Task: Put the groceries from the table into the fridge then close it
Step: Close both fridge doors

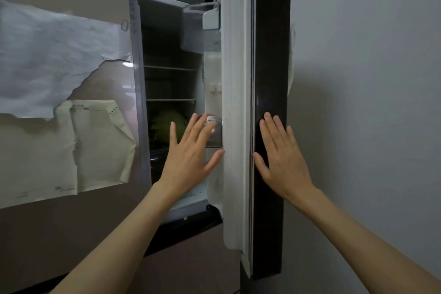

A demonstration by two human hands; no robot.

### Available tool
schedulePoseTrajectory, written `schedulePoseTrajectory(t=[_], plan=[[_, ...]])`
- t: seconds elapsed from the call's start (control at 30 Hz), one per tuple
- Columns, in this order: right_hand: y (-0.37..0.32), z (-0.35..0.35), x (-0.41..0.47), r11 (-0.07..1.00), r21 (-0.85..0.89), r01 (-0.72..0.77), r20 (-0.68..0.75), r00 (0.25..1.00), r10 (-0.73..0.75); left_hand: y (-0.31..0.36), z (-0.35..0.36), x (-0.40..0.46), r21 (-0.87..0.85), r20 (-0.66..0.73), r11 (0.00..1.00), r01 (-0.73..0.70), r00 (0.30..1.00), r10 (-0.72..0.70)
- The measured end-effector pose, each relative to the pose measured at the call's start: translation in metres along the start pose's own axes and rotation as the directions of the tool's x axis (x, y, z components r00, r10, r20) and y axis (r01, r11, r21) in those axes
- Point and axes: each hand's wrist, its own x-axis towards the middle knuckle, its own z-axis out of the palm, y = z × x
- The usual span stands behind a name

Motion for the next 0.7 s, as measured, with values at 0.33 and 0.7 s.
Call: schedulePoseTrajectory(t=[0.33,0.7], plan=[[-0.077,0.027,0.028,0.959,-0.045,0.279,0.043,0.960,-0.277,-0.068,-0.012,-0.028,0.125,0.144,0.982,0.144,0.976,-0.162],[-0.162,0.091,0.076,0.969,0.184,0.163,0.056,0.983,-0.176,-0.164,-0.049,-0.070,0.376,0.017,0.879,0.292,0.947,-0.322]])
